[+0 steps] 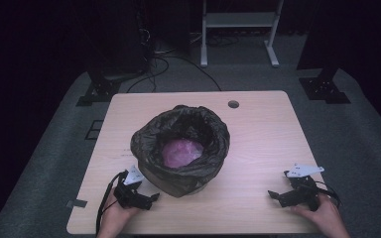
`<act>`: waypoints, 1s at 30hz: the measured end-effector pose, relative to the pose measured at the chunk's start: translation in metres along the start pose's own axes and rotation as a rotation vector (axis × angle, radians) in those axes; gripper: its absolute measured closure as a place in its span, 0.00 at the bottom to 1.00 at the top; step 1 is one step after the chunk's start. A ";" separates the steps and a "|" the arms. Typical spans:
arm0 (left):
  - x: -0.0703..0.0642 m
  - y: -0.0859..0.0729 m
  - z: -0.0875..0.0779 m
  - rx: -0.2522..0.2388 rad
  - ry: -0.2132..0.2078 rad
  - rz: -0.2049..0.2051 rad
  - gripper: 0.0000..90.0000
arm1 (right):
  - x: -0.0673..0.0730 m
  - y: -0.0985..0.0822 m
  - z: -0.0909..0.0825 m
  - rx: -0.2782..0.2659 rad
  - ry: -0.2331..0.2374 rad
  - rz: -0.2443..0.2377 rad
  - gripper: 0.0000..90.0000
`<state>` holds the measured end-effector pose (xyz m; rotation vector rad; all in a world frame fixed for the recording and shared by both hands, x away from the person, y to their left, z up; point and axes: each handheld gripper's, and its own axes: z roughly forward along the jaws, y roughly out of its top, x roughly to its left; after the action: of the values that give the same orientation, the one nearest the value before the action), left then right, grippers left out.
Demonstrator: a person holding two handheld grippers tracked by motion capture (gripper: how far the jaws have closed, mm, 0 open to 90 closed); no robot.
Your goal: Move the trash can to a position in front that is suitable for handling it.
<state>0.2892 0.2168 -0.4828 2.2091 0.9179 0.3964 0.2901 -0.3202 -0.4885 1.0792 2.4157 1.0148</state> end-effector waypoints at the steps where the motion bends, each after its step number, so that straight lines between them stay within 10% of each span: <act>1: 0.001 0.000 0.000 -0.001 -0.004 -0.003 0.00 | 0.000 0.000 0.000 0.000 0.000 0.000 0.00; 30: 0.008 0.004 -0.039 -0.047 -0.059 -0.070 0.00 | 0.000 0.000 0.000 0.001 0.000 0.000 0.00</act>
<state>0.2771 0.2400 -0.4526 2.1279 0.9422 0.3157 0.2901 -0.3202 -0.4885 1.0791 2.4163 1.0143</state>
